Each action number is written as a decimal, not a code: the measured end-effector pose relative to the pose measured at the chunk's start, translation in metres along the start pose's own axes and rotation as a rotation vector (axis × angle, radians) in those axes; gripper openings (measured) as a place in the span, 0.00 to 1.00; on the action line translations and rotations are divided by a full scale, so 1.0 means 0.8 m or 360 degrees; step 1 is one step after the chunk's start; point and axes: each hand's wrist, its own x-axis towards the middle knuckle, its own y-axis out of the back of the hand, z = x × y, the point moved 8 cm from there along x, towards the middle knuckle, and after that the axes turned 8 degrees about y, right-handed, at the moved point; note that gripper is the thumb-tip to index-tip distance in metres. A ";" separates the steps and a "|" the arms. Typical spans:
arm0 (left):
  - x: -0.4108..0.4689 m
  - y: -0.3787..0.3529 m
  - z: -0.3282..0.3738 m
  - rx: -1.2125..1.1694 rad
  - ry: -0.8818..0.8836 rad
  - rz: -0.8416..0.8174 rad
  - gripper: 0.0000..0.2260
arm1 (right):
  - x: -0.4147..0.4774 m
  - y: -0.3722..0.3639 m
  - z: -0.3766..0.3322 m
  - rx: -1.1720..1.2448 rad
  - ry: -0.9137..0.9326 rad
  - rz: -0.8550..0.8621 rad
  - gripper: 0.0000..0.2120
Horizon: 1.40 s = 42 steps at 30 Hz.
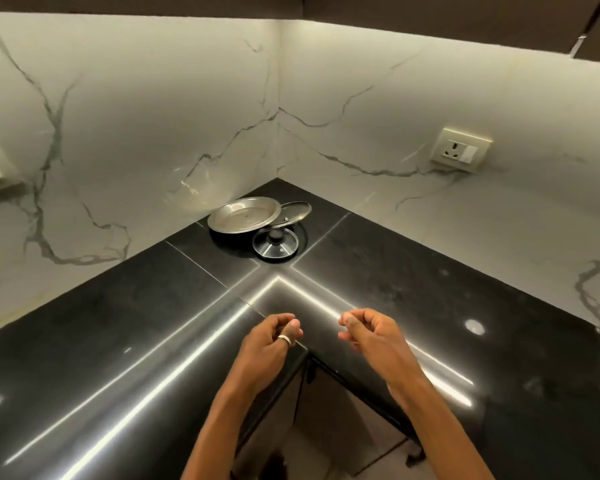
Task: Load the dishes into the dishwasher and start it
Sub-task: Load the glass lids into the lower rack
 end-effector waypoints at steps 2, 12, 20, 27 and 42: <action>0.038 0.017 -0.015 -0.0010 0.0051 0.0024 0.06 | 0.031 -0.022 0.005 -0.0034 -0.0047 -0.0029 0.07; 0.199 0.078 -0.047 0.0220 0.0325 0.0124 0.04 | 0.206 -0.082 0.006 -0.0295 -0.0209 -0.0065 0.07; 0.372 0.082 0.000 0.0782 0.0242 0.0190 0.20 | 0.309 -0.108 0.007 -0.0335 -0.0274 -0.0016 0.08; 0.461 0.068 0.028 0.1029 0.0233 0.0515 0.31 | 0.352 -0.103 0.040 -0.0319 -0.0286 -0.0014 0.08; 0.427 0.045 0.015 0.0767 0.0275 0.0734 0.37 | 0.468 -0.095 0.051 -0.0495 -0.0281 -0.0061 0.13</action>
